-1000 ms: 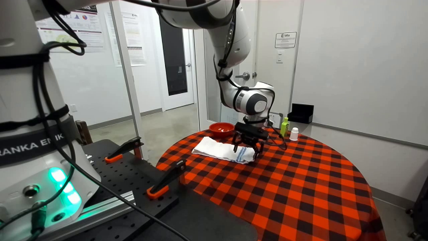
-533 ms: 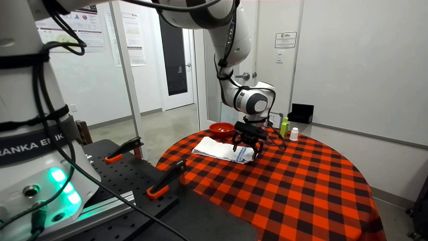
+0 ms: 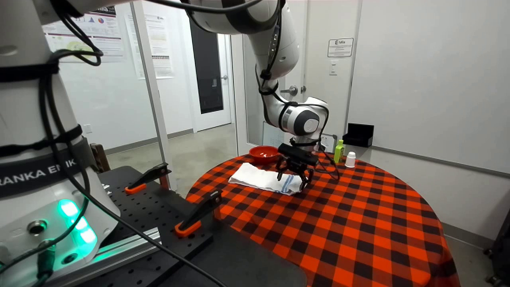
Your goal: Fold the towel on the table
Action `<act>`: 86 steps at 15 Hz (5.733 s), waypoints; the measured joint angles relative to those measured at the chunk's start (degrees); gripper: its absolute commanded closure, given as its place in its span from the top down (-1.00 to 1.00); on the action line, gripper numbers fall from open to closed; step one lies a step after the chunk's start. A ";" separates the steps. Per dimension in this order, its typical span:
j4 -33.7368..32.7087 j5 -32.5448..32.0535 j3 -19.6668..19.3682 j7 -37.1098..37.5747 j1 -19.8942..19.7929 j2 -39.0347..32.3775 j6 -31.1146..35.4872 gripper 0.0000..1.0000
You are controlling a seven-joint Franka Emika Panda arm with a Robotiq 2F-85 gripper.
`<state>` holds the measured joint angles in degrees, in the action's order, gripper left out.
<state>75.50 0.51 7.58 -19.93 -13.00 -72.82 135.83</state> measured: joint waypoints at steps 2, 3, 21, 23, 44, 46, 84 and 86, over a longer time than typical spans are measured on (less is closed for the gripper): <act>-0.03 0.00 -0.08 0.91 0.03 0.03 0.22 1.00; -0.03 0.00 -0.10 1.19 0.03 0.05 0.49 1.00; -0.23 -0.07 -0.33 1.59 0.17 0.05 1.90 -0.06; -0.36 -0.08 -0.41 1.55 0.23 0.05 1.94 -0.37; -0.47 -0.06 -0.95 1.91 0.62 -0.52 10.11 -0.95; -0.47 -0.06 -0.95 1.96 0.62 -0.52 9.77 -0.95; -0.58 -0.19 -6.28 10.84 5.70 0.62 1.82 1.00; -0.58 -0.19 -6.01 10.70 5.52 0.62 1.87 1.00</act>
<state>74.93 0.33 1.56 -9.23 -7.49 -72.20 137.70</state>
